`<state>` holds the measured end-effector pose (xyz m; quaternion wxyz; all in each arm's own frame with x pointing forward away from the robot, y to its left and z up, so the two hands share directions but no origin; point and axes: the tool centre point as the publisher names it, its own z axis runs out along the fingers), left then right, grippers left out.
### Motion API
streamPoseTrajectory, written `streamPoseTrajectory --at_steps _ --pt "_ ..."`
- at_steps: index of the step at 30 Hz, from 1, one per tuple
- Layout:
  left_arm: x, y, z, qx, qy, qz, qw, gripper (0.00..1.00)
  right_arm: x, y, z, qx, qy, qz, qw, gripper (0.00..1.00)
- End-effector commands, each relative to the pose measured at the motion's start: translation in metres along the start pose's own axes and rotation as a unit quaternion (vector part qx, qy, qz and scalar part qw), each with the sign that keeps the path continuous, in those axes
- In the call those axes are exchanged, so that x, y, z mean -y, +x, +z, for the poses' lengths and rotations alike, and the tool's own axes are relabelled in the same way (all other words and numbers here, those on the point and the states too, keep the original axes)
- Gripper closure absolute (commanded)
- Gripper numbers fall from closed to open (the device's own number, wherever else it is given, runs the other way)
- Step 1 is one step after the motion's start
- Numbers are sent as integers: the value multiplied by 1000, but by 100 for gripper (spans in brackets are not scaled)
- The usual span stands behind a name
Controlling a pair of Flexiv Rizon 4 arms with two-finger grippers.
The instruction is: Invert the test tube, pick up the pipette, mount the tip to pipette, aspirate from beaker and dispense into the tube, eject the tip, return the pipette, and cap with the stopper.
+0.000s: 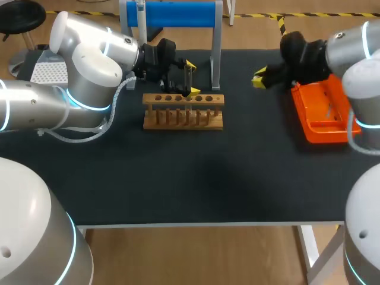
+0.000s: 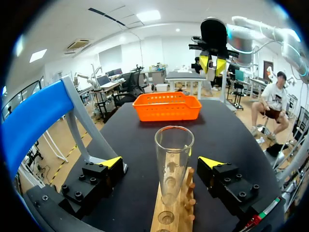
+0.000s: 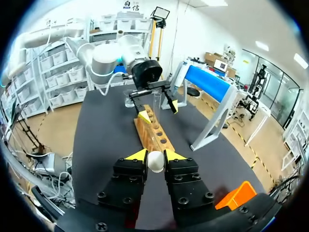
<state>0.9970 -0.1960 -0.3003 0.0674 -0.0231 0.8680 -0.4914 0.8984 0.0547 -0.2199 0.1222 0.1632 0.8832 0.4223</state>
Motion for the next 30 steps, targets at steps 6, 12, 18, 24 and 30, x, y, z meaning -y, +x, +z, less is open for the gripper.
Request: streamPoseTrajectory --at_steps 6,12,18,24,30 --pt "0 0 1 0 0 0 1000 0 -2 -1 -19 -37 11 1 999 100" --pt "0 0 1 0 0 0 1000 0 -2 -1 -19 -37 11 1 999 100" --pt "0 0 1 0 0 0 1000 0 -6 -2 -14 -40 7 -3 999 100" --pt "0 0 1 0 0 0 1000 0 -34 -8 17 -51 0 -18 999 100" --pt "0 0 1 0 0 0 1000 0 -61 -11 45 -73 9 -35 997 100"
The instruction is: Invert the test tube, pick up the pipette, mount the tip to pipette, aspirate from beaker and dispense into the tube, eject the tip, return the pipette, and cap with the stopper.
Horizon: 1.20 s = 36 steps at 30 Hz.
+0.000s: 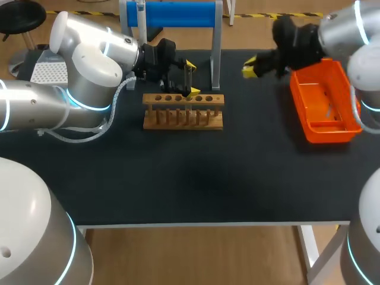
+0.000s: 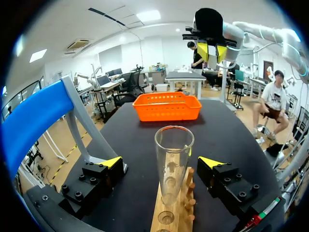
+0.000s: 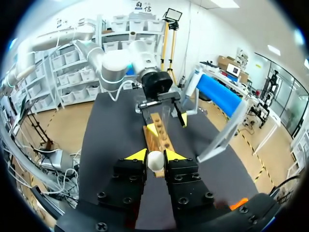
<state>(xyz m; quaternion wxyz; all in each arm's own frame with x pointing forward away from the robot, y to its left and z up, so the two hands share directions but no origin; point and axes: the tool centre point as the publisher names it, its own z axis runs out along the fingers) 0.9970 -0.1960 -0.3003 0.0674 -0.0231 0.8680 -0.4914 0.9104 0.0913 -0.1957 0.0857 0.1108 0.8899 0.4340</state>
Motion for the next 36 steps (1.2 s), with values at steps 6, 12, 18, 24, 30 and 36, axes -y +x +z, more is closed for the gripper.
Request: streamPoseTrajectory --at_steps 6,12,18,24,30,36 --pt "0 0 1 0 0 0 1000 0 -40 -24 60 -30 31 -19 999 100" --pt "0 0 1 0 0 0 1000 0 -57 -26 80 -38 36 -31 998 100" --pt "0 0 1 0 0 0 1000 0 -68 -24 96 -43 38 -36 998 100" --pt "0 0 1 0 0 0 1000 0 -72 -27 111 -47 39 -36 997 100" --pt "0 0 1 0 0 0 1000 0 -70 -25 116 -48 39 -33 998 100" --pt "0 0 1 0 0 0 1000 0 -70 -24 118 -49 38 -32 998 100"
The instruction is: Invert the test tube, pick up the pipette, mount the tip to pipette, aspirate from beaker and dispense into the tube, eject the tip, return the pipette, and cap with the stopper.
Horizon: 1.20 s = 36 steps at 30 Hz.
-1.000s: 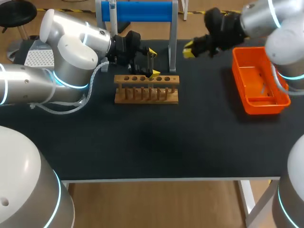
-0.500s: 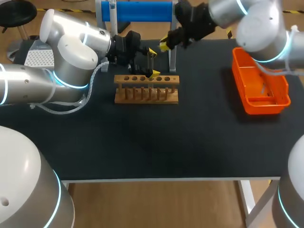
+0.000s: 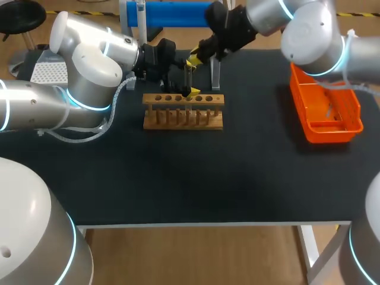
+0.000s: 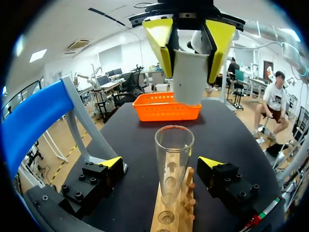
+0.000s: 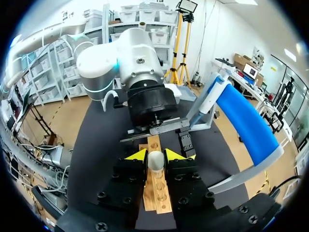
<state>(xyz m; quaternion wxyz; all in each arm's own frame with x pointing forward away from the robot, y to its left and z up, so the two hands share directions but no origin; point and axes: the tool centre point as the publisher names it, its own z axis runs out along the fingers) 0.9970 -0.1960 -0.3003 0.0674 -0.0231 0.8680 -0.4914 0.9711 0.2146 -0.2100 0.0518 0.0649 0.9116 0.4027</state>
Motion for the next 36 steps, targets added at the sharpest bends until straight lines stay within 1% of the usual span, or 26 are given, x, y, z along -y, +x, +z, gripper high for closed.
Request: streamPoseTrajectory --at_steps 1,10,30,36 --pt "0 0 1 0 0 0 1000 0 0 0 1 0 1 0 1000 100" --pt "0 0 1 0 0 0 1000 0 0 0 5 0 4 -2 1000 100" --pt "0 0 1 0 0 0 1000 0 12 1 16 1 22 0 1000 100" --pt "0 0 1 0 0 0 1000 0 10 0 14 2 20 2 1000 100"
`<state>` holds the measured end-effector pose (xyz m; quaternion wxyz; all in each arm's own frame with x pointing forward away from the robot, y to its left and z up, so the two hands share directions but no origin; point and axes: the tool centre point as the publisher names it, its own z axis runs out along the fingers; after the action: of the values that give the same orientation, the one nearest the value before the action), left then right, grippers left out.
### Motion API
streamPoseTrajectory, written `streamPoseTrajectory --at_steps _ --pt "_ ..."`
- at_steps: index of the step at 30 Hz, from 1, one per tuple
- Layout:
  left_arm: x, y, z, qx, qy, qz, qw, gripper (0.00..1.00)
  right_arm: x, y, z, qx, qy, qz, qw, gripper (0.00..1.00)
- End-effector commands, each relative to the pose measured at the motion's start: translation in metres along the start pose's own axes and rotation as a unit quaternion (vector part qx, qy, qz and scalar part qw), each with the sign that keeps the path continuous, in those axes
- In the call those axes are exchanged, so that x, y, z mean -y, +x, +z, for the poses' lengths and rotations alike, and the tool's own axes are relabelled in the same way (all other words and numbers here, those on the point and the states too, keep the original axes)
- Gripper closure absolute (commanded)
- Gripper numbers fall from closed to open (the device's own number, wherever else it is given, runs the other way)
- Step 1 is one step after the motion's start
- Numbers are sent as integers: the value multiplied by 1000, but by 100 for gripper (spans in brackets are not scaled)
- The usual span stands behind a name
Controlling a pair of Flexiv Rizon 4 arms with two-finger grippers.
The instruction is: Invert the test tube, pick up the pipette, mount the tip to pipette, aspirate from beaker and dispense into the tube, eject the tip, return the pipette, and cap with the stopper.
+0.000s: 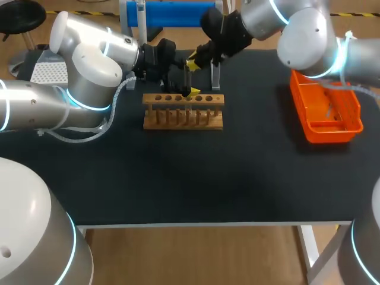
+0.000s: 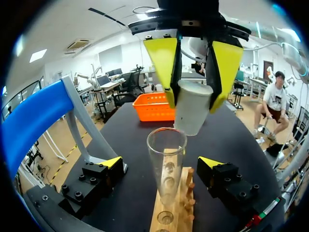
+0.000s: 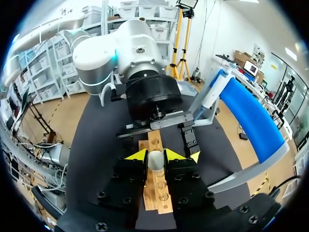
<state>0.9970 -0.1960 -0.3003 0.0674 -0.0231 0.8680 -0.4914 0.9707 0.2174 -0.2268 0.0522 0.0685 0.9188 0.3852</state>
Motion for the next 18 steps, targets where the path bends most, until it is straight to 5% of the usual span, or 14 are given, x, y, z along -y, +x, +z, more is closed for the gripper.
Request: streamPoseTrajectory --at_steps 1,18 --pt "0 0 1 0 0 0 1000 0 -1 -2 0 0 -1 1 1000 100" --pt "0 0 1 0 0 0 1000 0 -11 -6 3 3 -11 -3 1000 100"
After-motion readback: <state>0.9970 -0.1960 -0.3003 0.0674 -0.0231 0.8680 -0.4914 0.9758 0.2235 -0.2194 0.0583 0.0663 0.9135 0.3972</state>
